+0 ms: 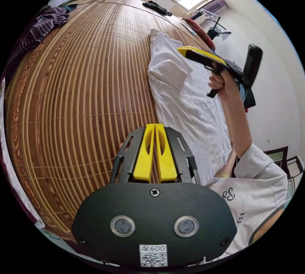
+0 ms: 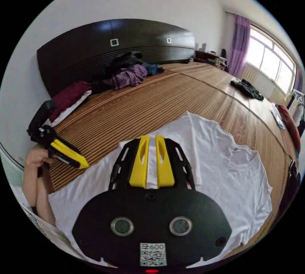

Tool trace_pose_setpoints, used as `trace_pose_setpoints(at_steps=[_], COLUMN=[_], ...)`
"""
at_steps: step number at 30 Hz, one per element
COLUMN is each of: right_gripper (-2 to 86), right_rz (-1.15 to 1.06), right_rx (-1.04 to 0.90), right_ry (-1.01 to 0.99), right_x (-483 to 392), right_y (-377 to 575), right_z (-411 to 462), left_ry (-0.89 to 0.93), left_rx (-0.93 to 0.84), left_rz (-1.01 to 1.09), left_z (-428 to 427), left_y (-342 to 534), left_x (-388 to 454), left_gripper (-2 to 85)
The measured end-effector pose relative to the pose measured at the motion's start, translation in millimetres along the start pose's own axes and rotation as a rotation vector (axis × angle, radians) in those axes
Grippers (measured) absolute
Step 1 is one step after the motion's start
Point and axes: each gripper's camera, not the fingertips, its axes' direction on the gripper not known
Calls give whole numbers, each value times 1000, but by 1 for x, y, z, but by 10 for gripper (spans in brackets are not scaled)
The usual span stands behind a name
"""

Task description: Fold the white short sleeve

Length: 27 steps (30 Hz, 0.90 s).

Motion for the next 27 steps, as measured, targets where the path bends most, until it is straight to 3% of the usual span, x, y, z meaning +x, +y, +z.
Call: trace_pose_setpoints(at_steps=[11,23,27], right_gripper=[3,-8,-8], right_rz=[58,89,29], right_rx=[-105,-51,-120], right_ry=[-38,-326,-271], right_x=[86,131,118], right_y=[-159,-243,-271], right_z=[16,-41,-35], left_ry=[39,45,49], left_rx=[4,14,14], left_rz=[-11,-17,-17], left_z=[-27,-53,-59], left_y=[-12,-25,-29], left_x=[2,18,23], left_gripper=[1,1,1])
